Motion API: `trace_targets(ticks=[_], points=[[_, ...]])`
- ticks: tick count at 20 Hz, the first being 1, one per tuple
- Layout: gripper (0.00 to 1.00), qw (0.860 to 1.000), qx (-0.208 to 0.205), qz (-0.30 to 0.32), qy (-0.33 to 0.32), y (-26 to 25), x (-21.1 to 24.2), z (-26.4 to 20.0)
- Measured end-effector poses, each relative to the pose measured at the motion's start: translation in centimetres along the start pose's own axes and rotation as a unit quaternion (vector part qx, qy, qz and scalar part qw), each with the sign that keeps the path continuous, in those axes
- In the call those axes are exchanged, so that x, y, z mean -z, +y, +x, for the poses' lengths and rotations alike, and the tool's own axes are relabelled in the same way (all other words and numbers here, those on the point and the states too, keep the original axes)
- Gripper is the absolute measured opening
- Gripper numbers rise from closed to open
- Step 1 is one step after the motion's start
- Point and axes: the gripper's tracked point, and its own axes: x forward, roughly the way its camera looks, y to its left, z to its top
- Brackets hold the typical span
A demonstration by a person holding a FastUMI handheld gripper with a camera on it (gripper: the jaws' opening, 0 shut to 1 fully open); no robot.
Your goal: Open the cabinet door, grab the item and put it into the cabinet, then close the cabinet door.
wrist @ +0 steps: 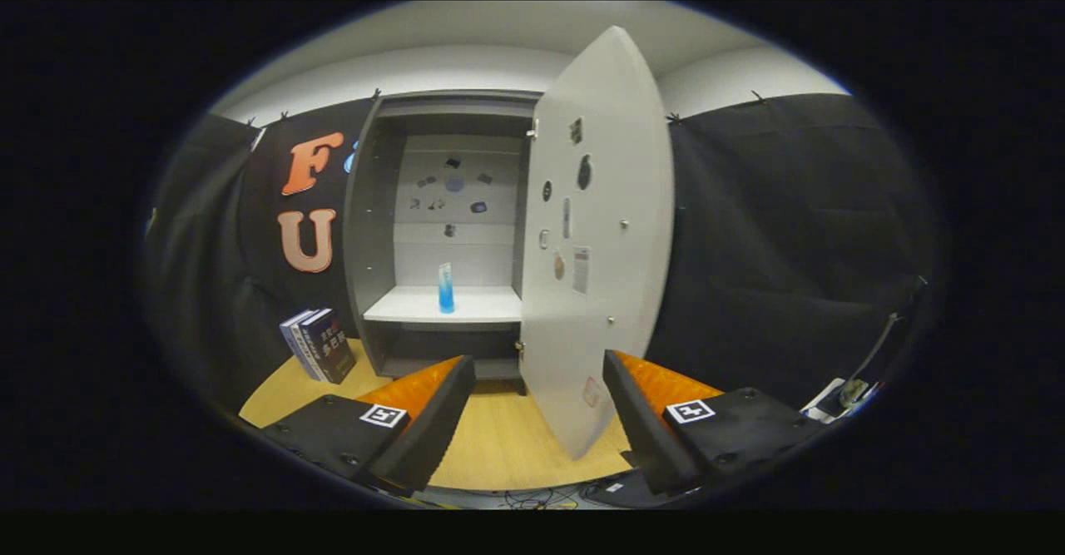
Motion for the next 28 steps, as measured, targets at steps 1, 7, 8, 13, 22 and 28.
trace_targets(ticks=[1,7,8,13,22,28], points=[[0.98,1.0,0.007,0.001,-0.002,-1.7,0.1,-0.5],[0.98,0.999,0.043,-0.012,-0.01,-10.1,1.9,1.7],[0.98,0.999,0.049,-0.018,-0.009,-11.0,2.5,2.8],[0.98,0.998,0.056,-0.019,0.016,-13.4,6.1,9.1],[0.94,0.999,0.022,0.02,0.032,-12.4,8.0,11.4],[0.93,0.997,-0.026,0.067,0.039,-6.5,8.6,11.0]])
